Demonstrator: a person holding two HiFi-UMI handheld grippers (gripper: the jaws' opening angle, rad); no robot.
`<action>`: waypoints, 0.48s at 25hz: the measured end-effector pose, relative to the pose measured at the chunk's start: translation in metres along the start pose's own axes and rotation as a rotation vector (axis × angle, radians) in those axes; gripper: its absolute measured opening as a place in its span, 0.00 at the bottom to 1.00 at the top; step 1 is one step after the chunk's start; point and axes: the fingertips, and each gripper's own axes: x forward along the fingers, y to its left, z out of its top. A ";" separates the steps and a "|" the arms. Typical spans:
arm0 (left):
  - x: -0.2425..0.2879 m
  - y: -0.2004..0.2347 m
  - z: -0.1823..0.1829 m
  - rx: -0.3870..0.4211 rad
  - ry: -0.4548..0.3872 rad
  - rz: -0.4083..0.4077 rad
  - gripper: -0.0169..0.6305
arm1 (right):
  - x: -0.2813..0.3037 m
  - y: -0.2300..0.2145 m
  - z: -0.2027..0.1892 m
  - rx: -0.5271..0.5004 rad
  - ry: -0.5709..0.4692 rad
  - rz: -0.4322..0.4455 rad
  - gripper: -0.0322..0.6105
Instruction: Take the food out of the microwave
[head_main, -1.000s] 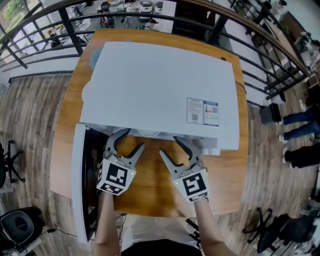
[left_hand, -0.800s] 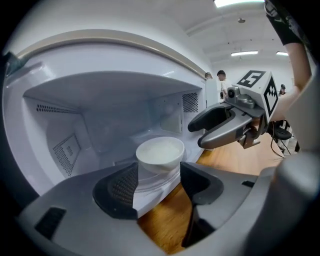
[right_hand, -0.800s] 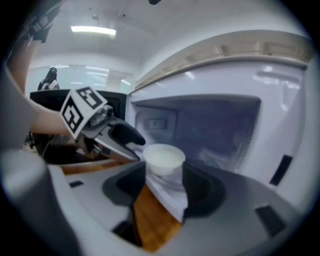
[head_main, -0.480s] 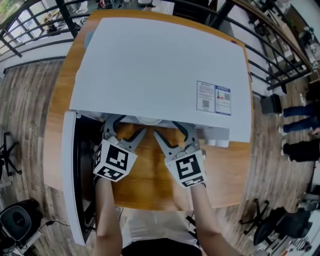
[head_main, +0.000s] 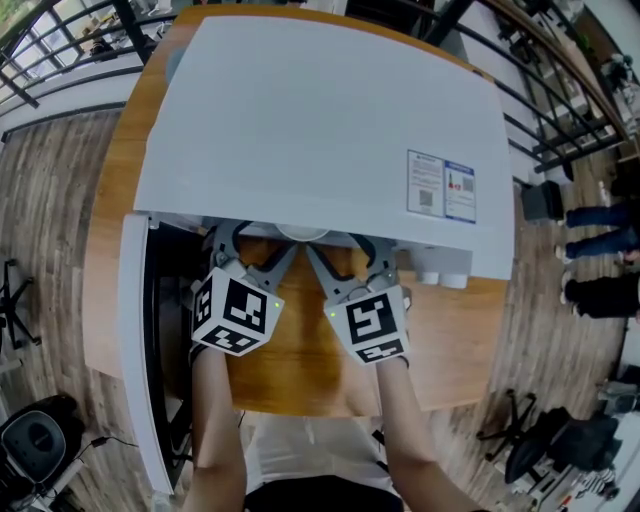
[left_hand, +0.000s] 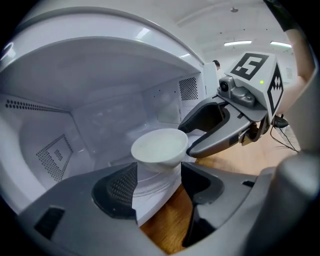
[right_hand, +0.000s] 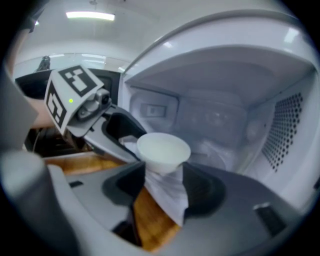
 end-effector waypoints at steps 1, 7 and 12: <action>0.001 -0.001 0.000 0.002 0.001 -0.006 0.49 | 0.001 0.000 0.000 0.001 0.003 0.000 0.42; 0.005 0.000 0.002 -0.009 -0.011 -0.008 0.49 | 0.005 -0.002 0.000 0.033 0.009 -0.004 0.42; 0.004 0.000 0.002 -0.014 -0.019 -0.017 0.49 | 0.007 -0.002 0.001 0.026 0.025 -0.013 0.42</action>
